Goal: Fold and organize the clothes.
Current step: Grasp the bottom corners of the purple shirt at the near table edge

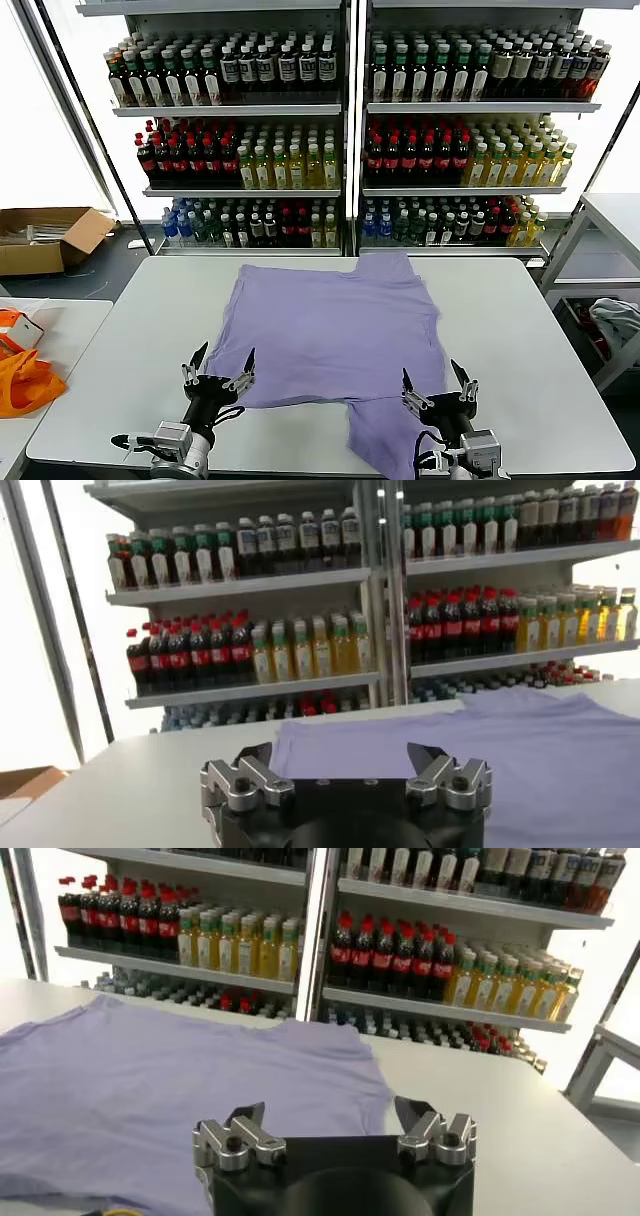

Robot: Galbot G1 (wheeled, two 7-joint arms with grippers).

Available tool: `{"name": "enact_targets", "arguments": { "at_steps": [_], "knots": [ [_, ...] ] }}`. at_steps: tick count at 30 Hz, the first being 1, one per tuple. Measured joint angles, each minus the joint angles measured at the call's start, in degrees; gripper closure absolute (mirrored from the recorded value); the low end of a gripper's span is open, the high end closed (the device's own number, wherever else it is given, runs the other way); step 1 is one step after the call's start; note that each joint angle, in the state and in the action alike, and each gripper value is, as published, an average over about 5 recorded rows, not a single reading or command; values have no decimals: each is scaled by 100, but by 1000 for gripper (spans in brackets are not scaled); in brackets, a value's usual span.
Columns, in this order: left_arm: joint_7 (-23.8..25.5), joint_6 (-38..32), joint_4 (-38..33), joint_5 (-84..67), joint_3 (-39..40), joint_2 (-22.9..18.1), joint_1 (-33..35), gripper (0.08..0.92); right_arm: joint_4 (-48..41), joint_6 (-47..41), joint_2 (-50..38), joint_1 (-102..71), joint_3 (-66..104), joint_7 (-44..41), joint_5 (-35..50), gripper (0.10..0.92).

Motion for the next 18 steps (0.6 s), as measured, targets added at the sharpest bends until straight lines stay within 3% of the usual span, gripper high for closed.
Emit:
{"name": "enact_targets", "arguments": {
  "at_steps": [18],
  "knots": [
    [-13, 390, 91, -90, -44, 182, -82, 177, 381, -271, -551, -428, -32, 470, 1079, 203]
  ]
}}
